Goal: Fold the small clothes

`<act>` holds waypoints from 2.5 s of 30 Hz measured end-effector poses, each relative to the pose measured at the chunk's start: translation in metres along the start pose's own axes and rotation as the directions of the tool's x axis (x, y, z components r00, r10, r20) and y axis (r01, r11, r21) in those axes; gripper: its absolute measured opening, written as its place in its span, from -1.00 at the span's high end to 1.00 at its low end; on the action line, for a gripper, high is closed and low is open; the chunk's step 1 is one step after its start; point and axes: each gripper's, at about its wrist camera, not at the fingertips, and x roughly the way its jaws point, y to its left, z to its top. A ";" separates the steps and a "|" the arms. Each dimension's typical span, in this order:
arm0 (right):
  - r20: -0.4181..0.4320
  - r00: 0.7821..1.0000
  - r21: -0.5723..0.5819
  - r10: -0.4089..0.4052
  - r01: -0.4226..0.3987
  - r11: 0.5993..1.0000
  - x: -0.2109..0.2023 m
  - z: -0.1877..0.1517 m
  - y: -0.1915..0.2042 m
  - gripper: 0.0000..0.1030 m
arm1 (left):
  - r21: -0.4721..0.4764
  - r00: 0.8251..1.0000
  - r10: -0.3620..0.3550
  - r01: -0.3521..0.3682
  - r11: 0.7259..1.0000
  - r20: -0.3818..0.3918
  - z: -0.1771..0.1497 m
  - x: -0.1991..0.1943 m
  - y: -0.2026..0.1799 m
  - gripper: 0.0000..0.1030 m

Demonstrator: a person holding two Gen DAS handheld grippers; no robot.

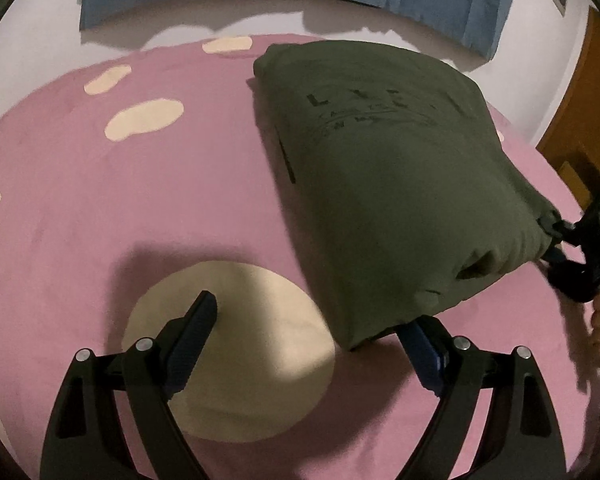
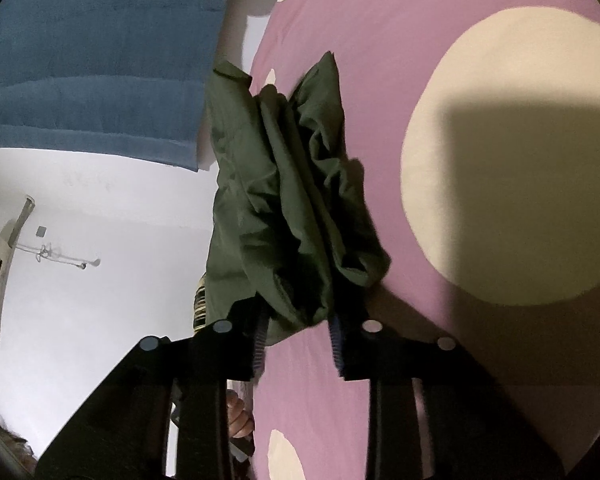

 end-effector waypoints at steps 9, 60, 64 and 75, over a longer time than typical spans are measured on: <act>0.067 0.997 -0.037 -0.044 0.047 0.998 -0.031 -0.001 0.008 -0.13 | 0.013 0.999 -0.049 0.049 0.999 -0.020 -0.001 -0.015 0.005 -0.69; -0.082 0.969 -0.179 -0.233 0.216 0.960 0.134 0.184 0.032 0.90 | -0.030 0.983 -0.184 0.184 0.982 0.013 0.095 0.039 0.019 -0.73; -0.069 0.972 -0.169 -0.227 0.212 0.962 0.130 0.181 0.033 0.87 | -0.029 0.980 -0.197 0.197 0.980 0.013 0.096 0.042 0.020 -0.74; -0.023 0.977 -0.146 -0.210 0.205 0.968 0.110 0.184 0.032 0.50 | -0.022 0.980 -0.197 0.197 0.980 0.010 0.097 0.043 0.022 -0.74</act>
